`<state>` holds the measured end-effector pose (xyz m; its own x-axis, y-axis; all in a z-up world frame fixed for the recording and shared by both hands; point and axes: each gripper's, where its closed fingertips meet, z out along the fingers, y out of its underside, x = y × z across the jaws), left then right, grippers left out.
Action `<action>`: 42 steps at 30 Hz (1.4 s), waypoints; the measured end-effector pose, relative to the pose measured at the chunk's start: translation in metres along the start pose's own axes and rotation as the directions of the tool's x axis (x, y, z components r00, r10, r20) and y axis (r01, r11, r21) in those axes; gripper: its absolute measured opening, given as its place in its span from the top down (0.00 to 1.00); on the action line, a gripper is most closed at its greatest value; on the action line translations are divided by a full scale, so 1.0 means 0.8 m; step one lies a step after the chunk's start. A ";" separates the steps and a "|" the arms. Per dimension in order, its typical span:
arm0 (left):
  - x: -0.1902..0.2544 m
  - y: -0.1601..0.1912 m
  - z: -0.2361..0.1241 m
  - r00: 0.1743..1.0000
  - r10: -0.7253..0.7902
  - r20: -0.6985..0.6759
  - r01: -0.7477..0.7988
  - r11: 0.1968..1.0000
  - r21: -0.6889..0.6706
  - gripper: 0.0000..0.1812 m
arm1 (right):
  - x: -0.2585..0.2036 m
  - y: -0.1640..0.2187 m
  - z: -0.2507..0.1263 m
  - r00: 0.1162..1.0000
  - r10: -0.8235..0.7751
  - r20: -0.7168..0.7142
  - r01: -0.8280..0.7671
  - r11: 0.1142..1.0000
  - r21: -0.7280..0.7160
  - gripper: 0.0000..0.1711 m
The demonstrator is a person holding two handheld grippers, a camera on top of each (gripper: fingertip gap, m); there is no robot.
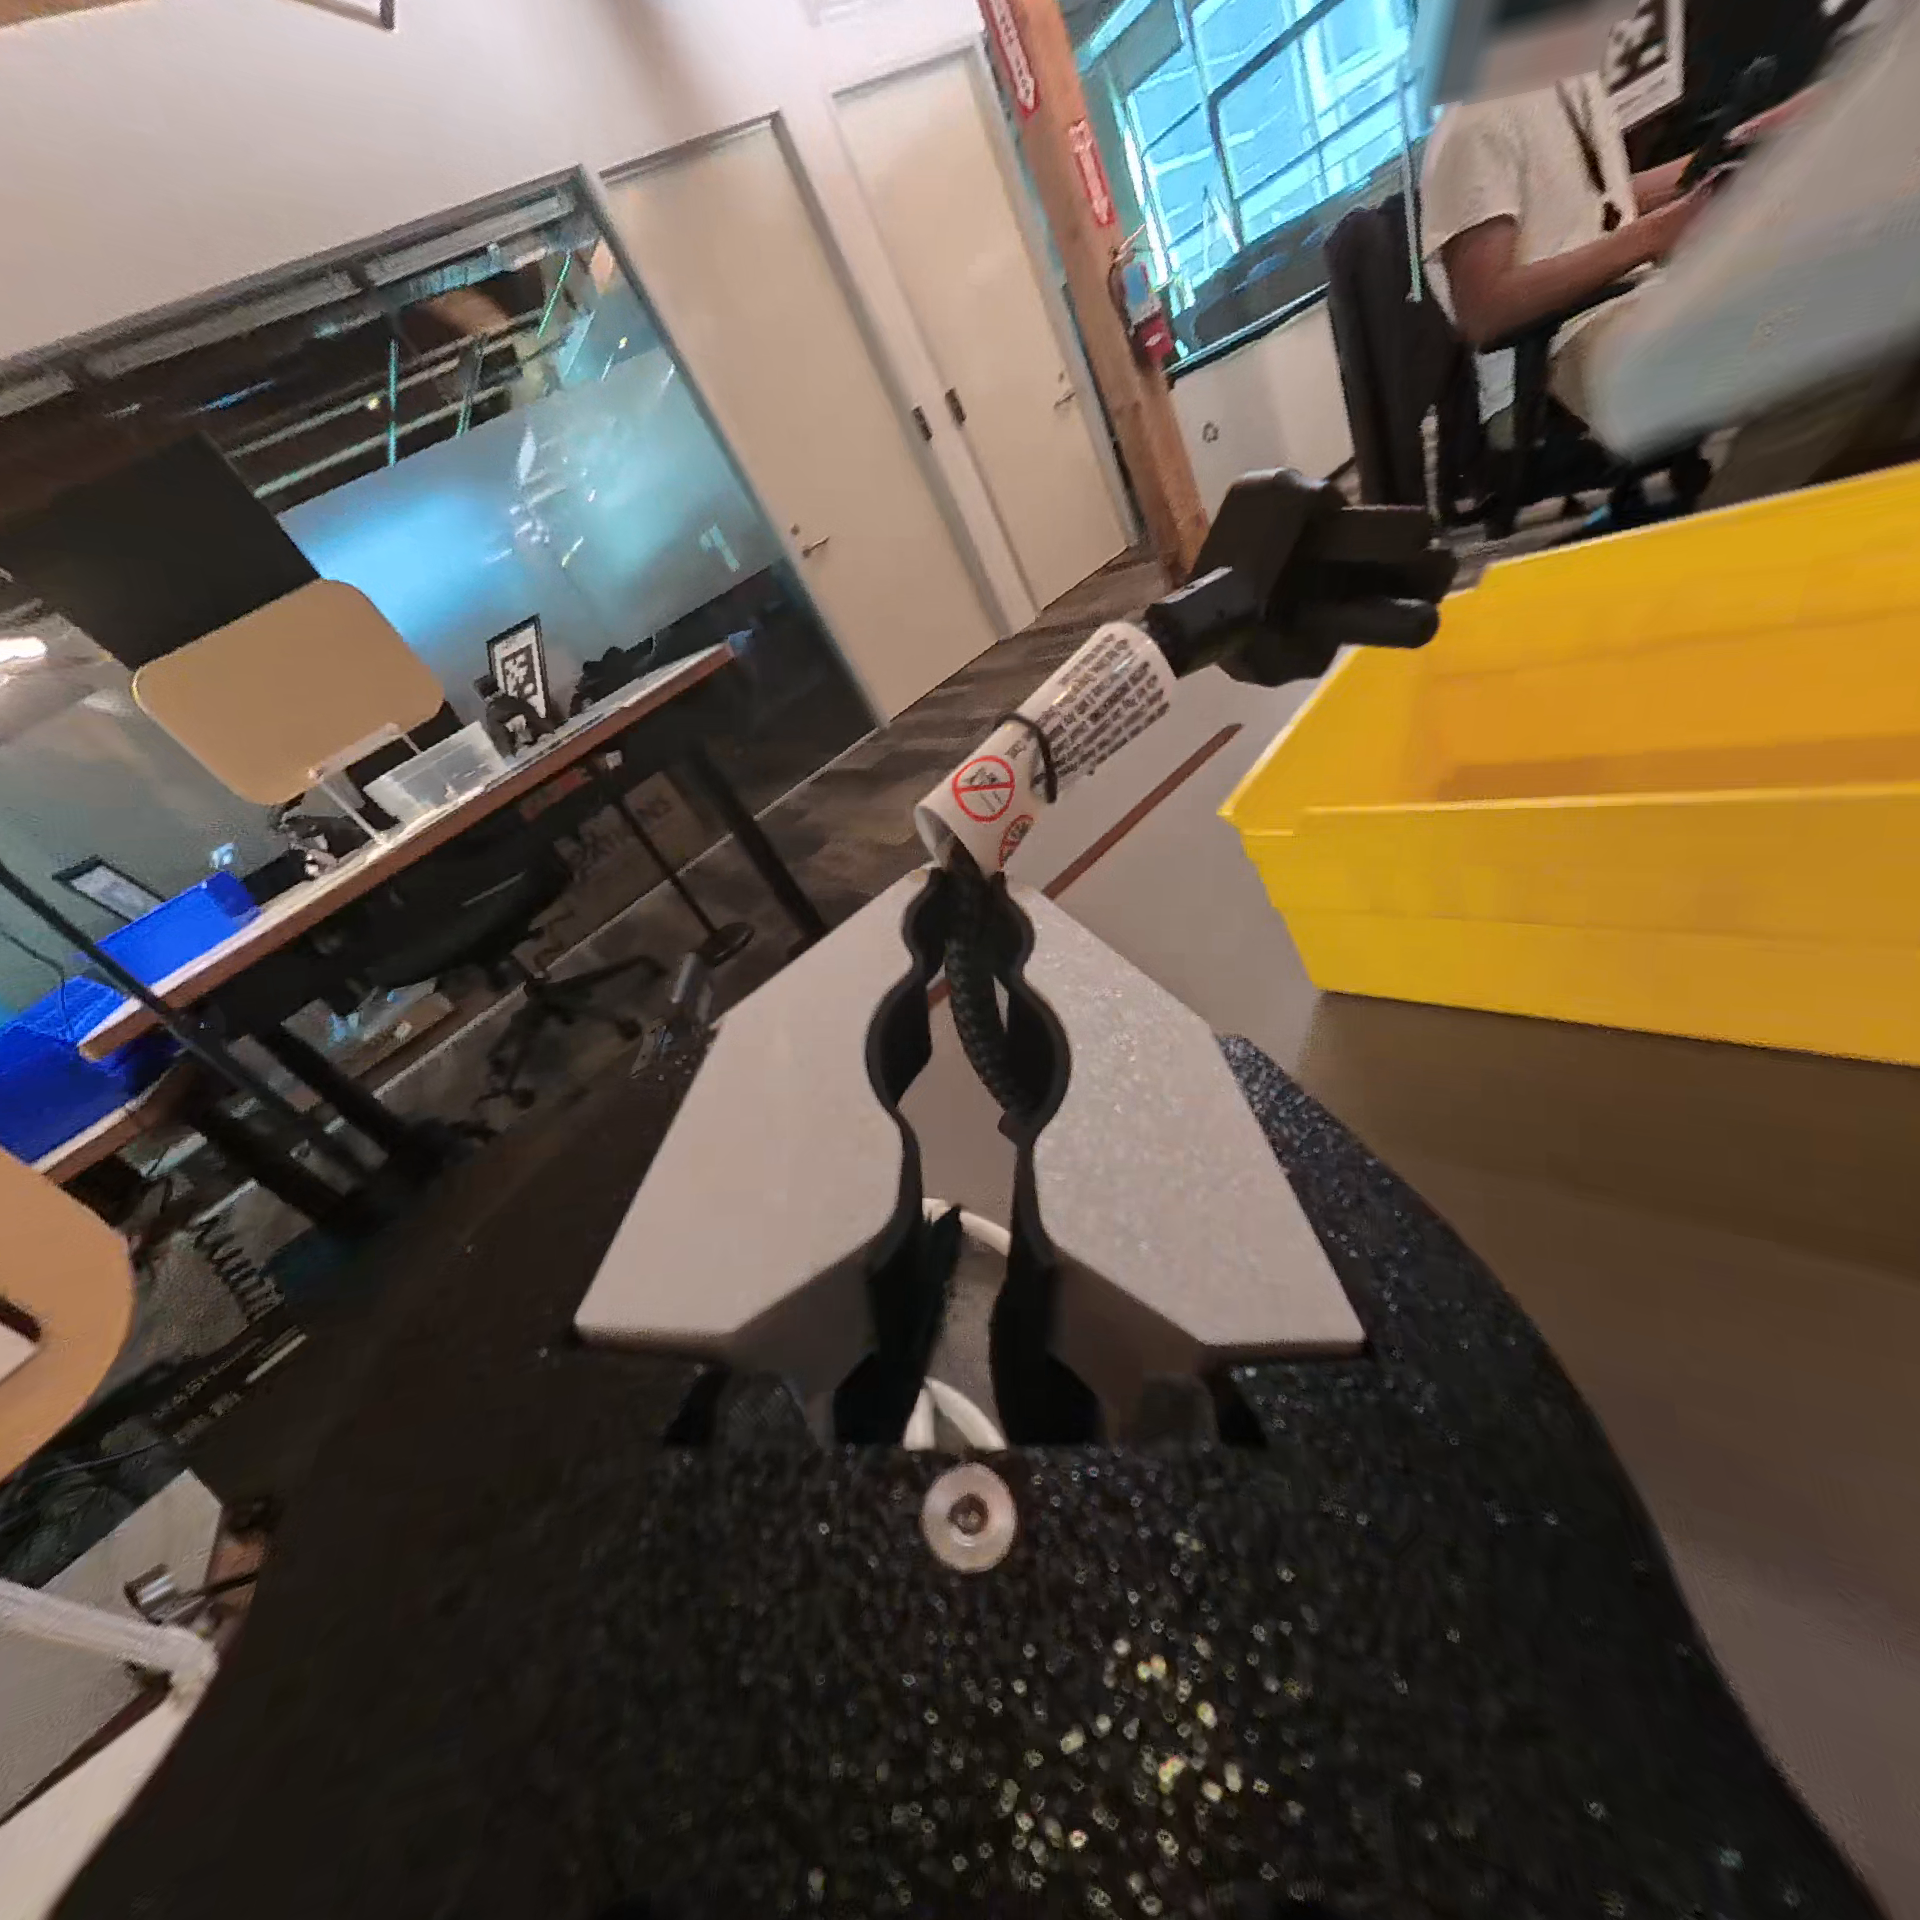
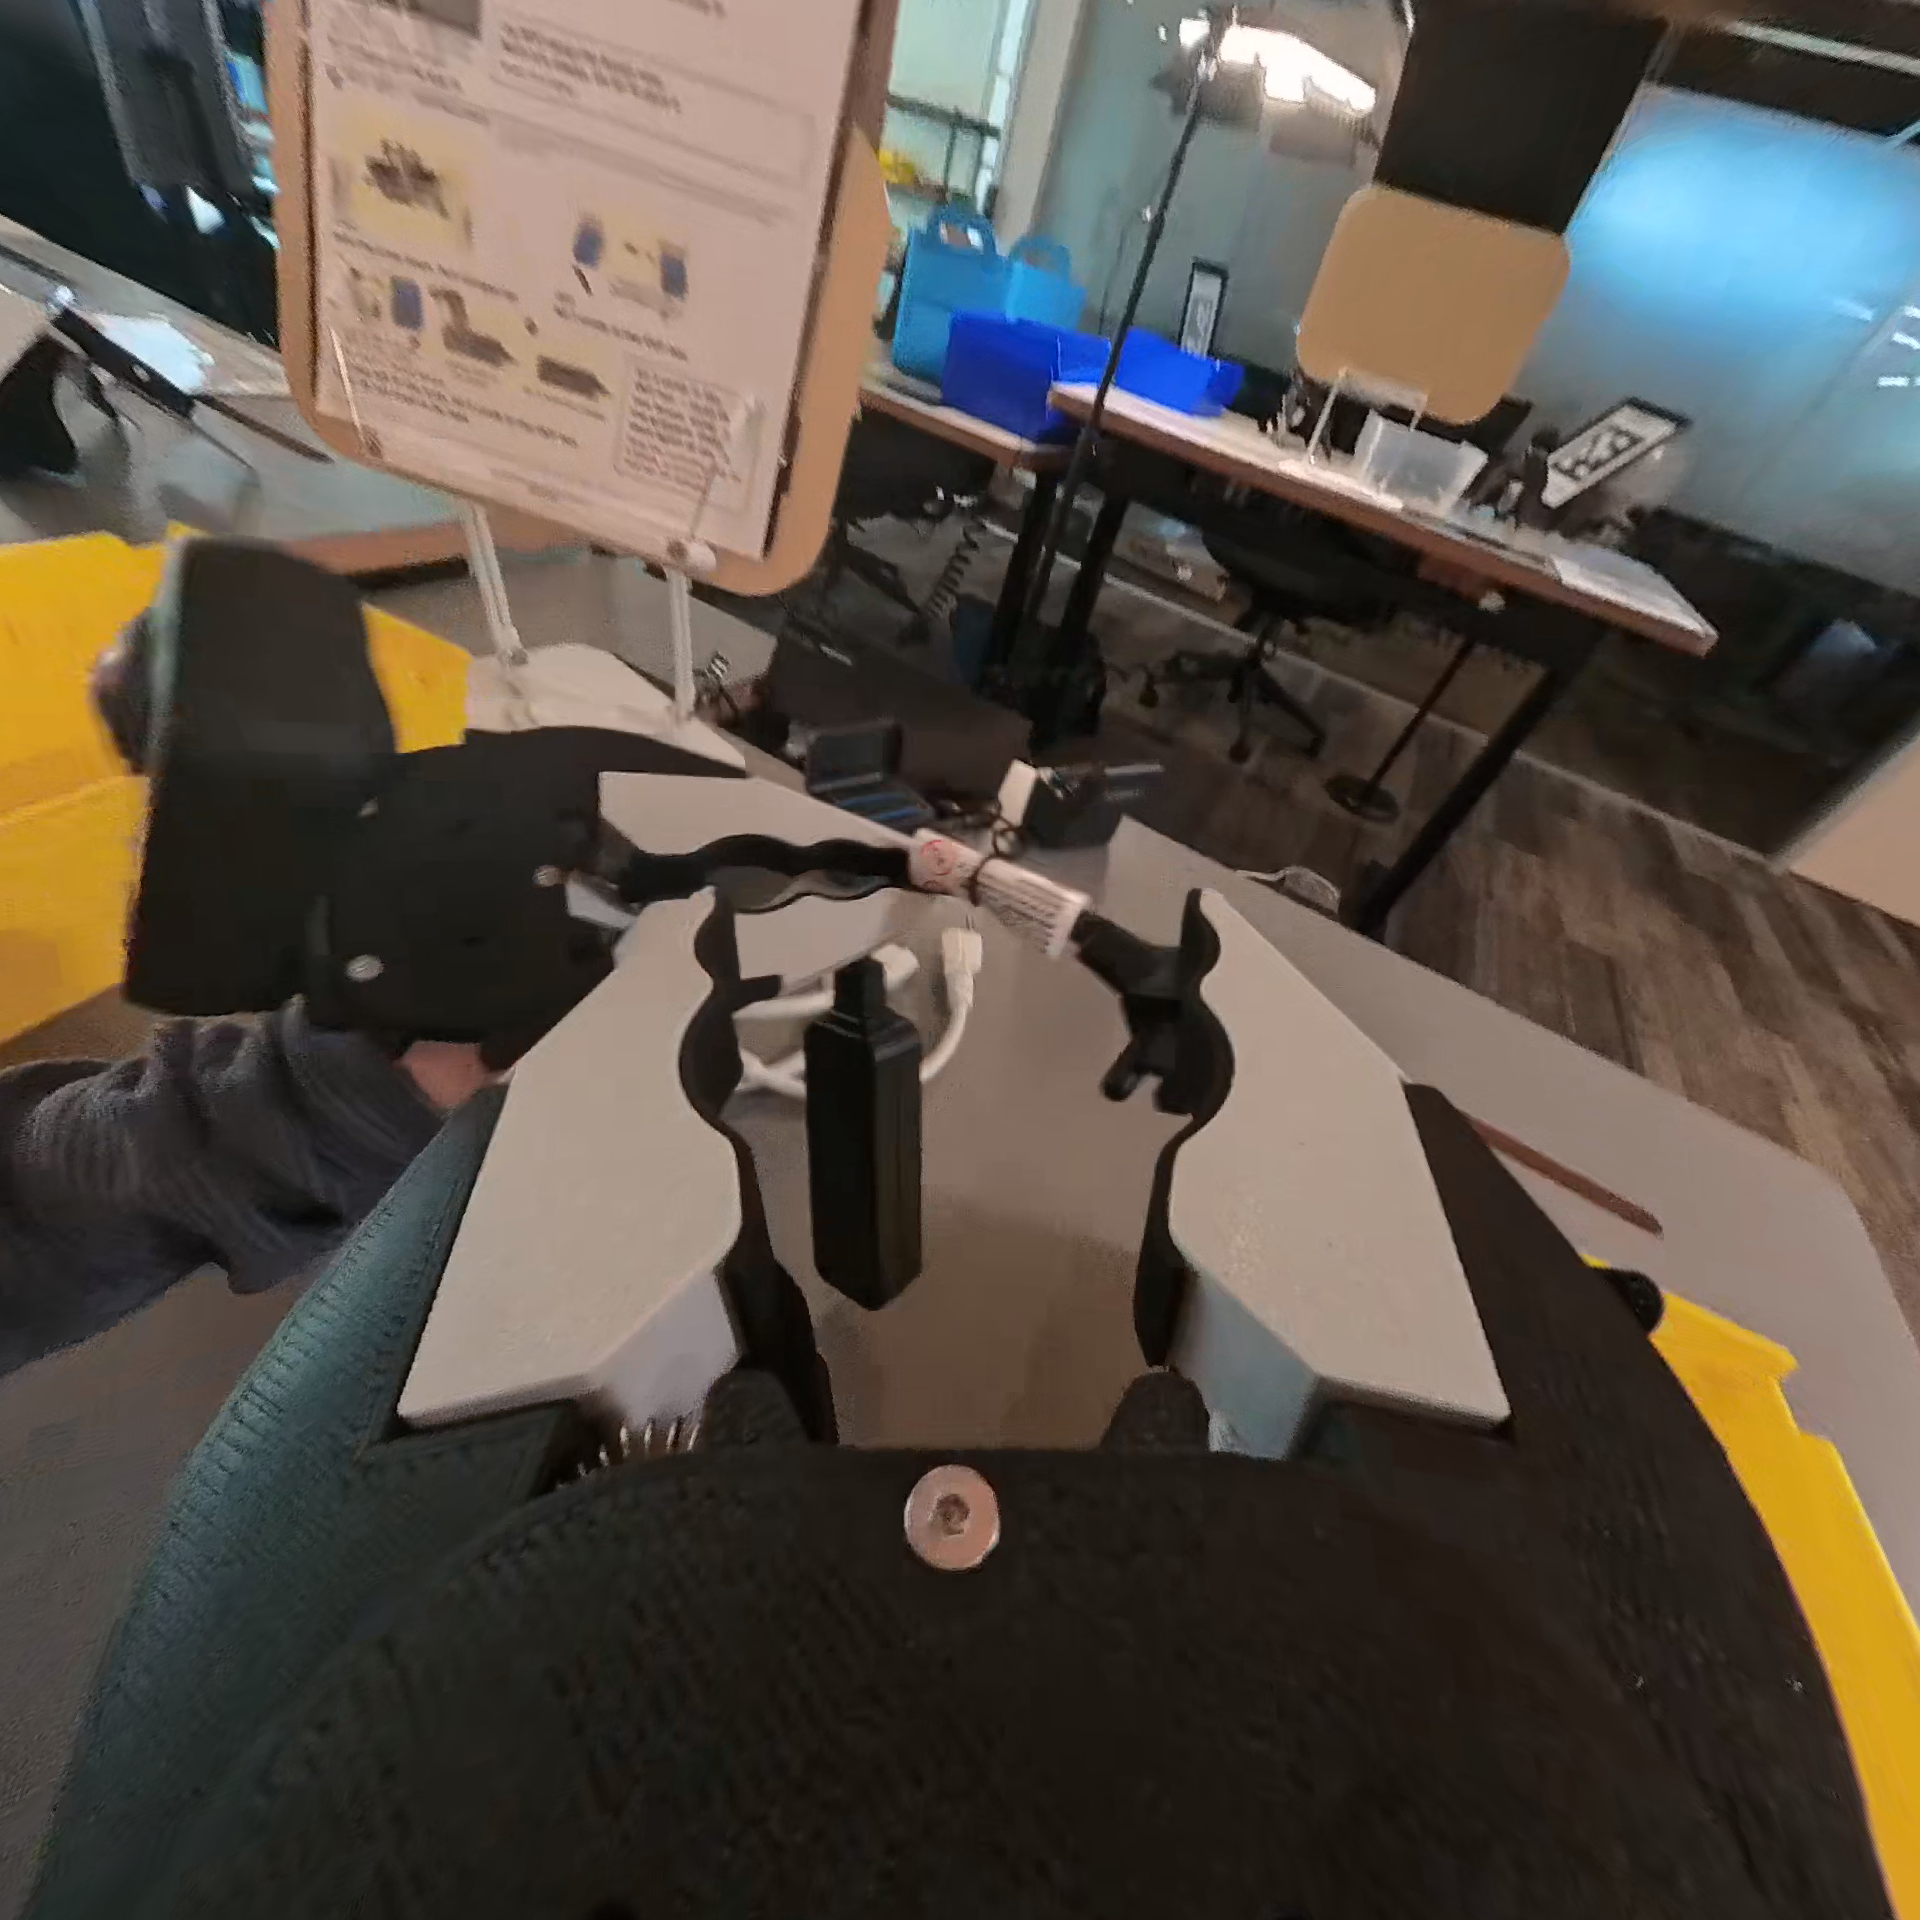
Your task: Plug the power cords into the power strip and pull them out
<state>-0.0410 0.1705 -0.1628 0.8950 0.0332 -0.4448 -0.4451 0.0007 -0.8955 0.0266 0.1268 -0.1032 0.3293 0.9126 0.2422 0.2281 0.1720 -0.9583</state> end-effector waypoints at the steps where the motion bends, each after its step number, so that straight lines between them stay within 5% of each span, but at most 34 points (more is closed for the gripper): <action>1: 0.010 0.006 -0.007 1.000 0.019 -0.007 -0.019 1.000 0.010 0.97 | 0.005 0.007 -0.004 1.000 0.001 -0.007 -0.001 1.000 -0.016 0.51; 7: 0.036 0.027 -0.107 0.962 0.271 -0.041 -0.267 0.961 0.078 0.96 | 0.002 0.034 -0.020 0.999 0.037 0.032 -0.034 0.997 -0.071 0.51; 13: 0.065 0.117 -0.205 0.792 0.517 -0.325 -0.565 0.822 -0.070 0.96 | -0.045 0.044 -0.015 0.998 -0.023 0.064 0.029 0.994 -0.105 0.51; 16: 0.078 0.162 -0.231 0.723 0.509 -0.467 -0.630 0.764 -0.142 0.96 | -0.066 0.050 -0.013 0.997 -0.019 0.072 0.028 0.993 -0.116 0.51; 20: 0.095 0.208 -0.257 0.755 0.211 -0.621 -0.519 0.772 -0.368 0.85 | -0.093 0.062 -0.011 0.996 -0.020 0.087 0.032 0.989 -0.145 0.51; 21: 0.102 0.207 -0.264 0.765 0.103 -0.636 -0.450 0.792 -0.413 0.82 | -0.100 0.065 -0.010 0.996 -0.024 0.090 0.037 0.988 -0.151 0.51; 22: 0.107 0.199 -0.271 0.762 0.007 -0.648 -0.377 0.818 -0.434 0.67 | -0.107 0.067 -0.010 0.995 -0.029 0.092 0.043 0.987 -0.156 0.51; 24: 0.106 0.178 -0.277 0.771 -0.129 -0.623 -0.223 0.862 -0.455 0.60 | -0.116 0.070 -0.009 0.995 -0.041 0.090 0.056 0.985 -0.163 0.51; 27: 0.073 0.166 -0.250 0.853 -0.226 -0.471 -0.034 0.875 -0.483 0.61 | -0.124 0.080 -0.006 0.995 -0.033 0.099 0.051 0.982 -0.183 0.51; 30: 0.048 0.217 -0.222 0.911 -0.310 -0.273 0.041 0.726 -0.687 0.63 | -0.126 0.104 0.003 0.992 0.003 0.123 0.027 0.969 -0.244 0.51; 35: 0.088 0.222 -0.218 0.803 -0.548 -0.234 0.189 0.607 -0.772 0.63 | -0.135 0.171 0.019 0.963 0.139 0.230 -0.034 0.913 -0.406 0.55; 42: 0.147 0.192 -0.238 0.776 -0.563 -0.284 0.193 0.641 -0.743 0.54 | -0.173 0.235 0.064 0.860 0.414 0.297 -0.165 0.778 -0.607 0.47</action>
<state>0.0016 -0.0158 -0.3553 0.9535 -0.2589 0.1544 -0.0910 -0.7357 -0.6712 -0.0233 0.0518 -0.3247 0.1053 0.9666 -0.2335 0.6791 -0.2414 -0.6932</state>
